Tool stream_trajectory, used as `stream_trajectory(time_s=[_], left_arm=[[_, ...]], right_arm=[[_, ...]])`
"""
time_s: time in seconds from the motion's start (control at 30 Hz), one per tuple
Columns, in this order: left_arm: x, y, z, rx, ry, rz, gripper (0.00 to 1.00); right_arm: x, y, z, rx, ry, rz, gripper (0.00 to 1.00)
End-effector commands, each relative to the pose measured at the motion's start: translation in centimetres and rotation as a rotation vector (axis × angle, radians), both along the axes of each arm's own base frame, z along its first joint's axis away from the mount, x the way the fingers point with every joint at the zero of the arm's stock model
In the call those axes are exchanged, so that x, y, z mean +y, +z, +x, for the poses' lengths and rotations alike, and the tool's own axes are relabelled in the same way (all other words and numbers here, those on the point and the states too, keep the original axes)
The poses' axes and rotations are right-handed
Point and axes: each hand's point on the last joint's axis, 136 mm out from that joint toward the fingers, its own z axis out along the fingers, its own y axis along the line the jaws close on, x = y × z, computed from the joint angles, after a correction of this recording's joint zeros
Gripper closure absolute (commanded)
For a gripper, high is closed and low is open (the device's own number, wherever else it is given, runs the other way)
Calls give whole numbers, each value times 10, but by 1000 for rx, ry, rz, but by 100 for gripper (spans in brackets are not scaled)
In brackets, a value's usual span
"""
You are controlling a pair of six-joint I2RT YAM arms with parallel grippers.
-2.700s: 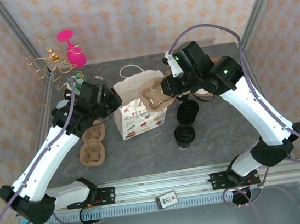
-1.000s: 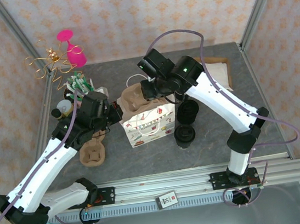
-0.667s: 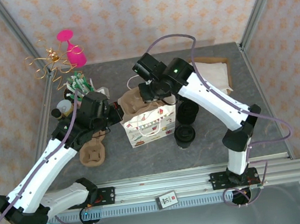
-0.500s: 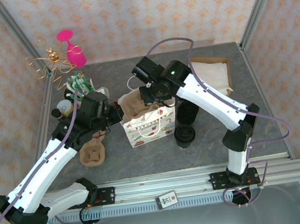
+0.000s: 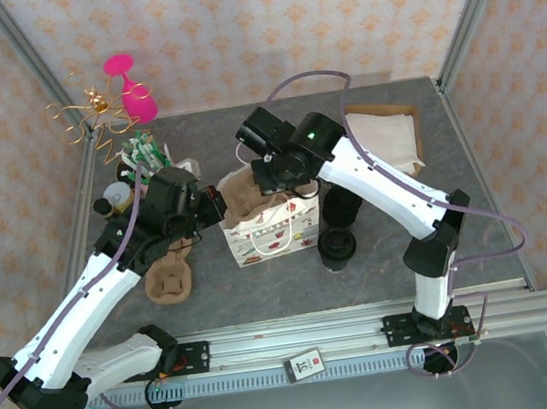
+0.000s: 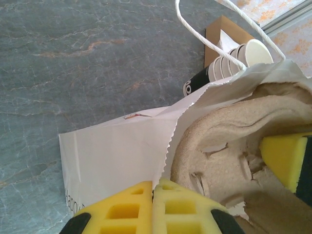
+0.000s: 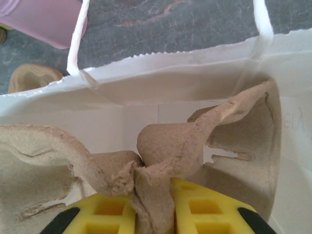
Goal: Pack the takeout coffee
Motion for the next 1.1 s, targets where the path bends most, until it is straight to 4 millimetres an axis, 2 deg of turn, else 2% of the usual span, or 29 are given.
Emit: stream_trajectory(time_s=[0.0,0.1,0.3,0.4,0.53,0.63,0.77,0.9,1.0,1.07], left_arm=[[-11,12,-4,-33,-67,-17,97],[-7,14,-5,-43,-62,-4,96],[-6,14,-6,-47,-70,7,96],[-3,12,-5,-48,-59,23,96],[-3,16,-4,-55,-58,28,96],[1,16,-2,-54,-34,47,95],[10,14,2,-53,4,86,95],[15,11,5,-52,21,127,94],[14,7,7,-44,15,139,94],[10,7,6,-41,-1,126,90]], right_arm=[[-4,5,14,-36,-70,-4,82],[-12,1,21,-34,-107,-15,82],[-11,-9,29,-6,-132,-19,82],[-16,-20,30,1,-134,-59,82],[-11,-26,30,23,-123,-55,82],[-8,-29,22,49,-104,-50,83],[-18,-24,12,50,-116,-44,81],[-22,-11,15,28,-135,-11,81],[-19,-14,12,50,-127,-4,82],[-14,-16,8,66,-114,3,82]])
